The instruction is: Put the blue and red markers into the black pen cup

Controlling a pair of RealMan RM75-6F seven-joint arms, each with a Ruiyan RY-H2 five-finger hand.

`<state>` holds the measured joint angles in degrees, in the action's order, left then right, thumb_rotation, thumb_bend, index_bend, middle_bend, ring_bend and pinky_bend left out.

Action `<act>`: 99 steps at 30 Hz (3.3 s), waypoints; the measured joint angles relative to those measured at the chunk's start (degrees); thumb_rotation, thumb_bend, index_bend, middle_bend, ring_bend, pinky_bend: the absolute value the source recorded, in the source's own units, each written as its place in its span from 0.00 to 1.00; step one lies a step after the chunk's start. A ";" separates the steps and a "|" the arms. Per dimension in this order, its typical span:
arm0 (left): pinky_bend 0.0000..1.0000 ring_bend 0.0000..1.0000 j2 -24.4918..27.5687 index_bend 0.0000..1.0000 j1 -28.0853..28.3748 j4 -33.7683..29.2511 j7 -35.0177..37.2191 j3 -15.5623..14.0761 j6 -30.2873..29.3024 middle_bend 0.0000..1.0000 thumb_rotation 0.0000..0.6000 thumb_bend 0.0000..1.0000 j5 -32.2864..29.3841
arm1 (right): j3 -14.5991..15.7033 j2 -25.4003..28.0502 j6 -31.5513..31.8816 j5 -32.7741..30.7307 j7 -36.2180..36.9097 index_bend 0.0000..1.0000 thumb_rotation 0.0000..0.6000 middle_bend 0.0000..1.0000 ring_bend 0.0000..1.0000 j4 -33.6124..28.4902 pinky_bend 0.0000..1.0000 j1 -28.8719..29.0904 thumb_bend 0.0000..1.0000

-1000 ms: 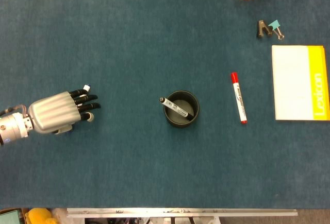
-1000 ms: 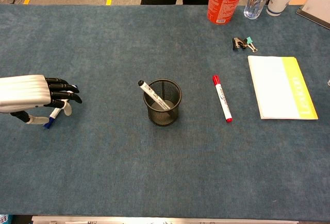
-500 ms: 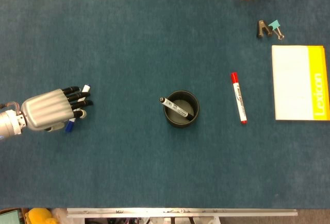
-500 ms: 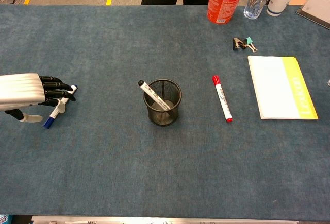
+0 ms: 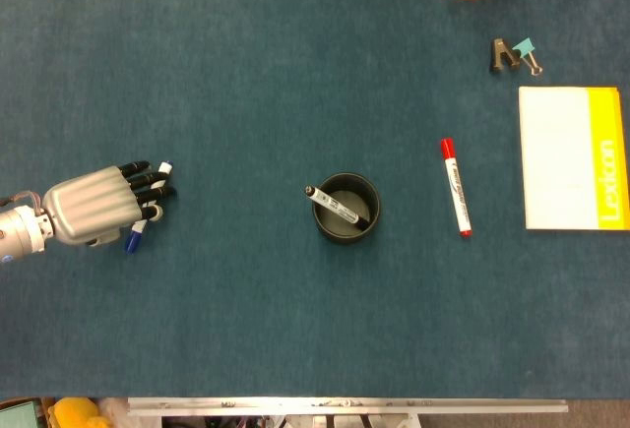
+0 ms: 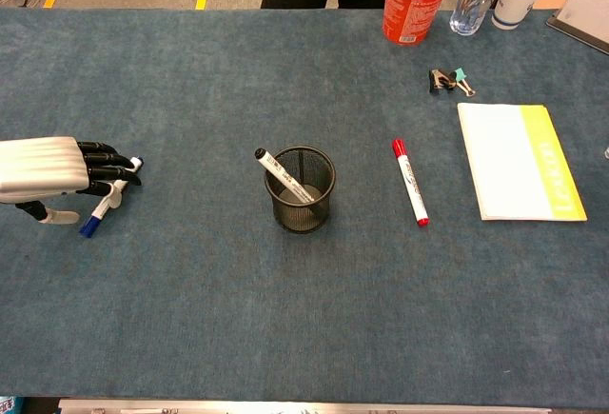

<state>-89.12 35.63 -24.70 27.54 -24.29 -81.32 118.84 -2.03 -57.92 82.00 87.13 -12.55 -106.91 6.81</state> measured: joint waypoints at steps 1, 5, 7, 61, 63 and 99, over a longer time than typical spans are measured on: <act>0.18 0.11 0.06 0.36 0.02 -0.14 -0.12 0.02 0.26 0.16 1.00 0.26 -0.23 | 0.00 0.01 0.02 -0.01 0.04 0.46 1.00 0.37 0.29 0.04 0.26 -0.03 0.14; 0.18 0.11 0.35 0.37 -0.01 -0.57 -0.31 0.34 1.33 0.16 1.00 0.26 -1.39 | 0.00 0.00 0.06 0.01 0.27 0.46 1.00 0.37 0.29 0.22 0.26 -0.12 0.14; 0.18 0.11 0.50 0.38 -0.04 -0.80 -0.13 0.42 1.71 0.16 1.00 0.26 -1.77 | -0.03 -0.05 0.10 0.02 0.33 0.46 1.00 0.37 0.29 0.33 0.26 -0.14 0.14; 0.01 0.00 2.20 0.52 -0.39 -11.41 -4.68 0.94 4.37 0.07 1.00 0.26 -4.26 | -0.05 0.28 1.22 0.40 2.61 0.47 1.00 0.37 0.29 1.60 0.26 -1.44 0.14; 0.01 0.00 2.02 0.52 -0.60 -11.18 -4.72 0.97 4.38 0.07 1.00 0.26 -4.35 | -0.06 0.31 1.22 0.44 2.63 0.47 1.00 0.37 0.29 1.55 0.25 -1.45 0.14; 0.00 0.00 4.31 0.69 -0.28 -17.99 -4.96 3.33 3.86 0.09 1.00 0.26 -6.59 | -0.30 0.67 2.03 1.01 4.44 0.47 1.00 0.37 0.29 2.13 0.26 -1.92 0.14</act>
<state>-84.81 35.35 -42.69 22.59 -20.96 -77.46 112.25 -2.33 -57.25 84.03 88.14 -8.12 -104.78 4.89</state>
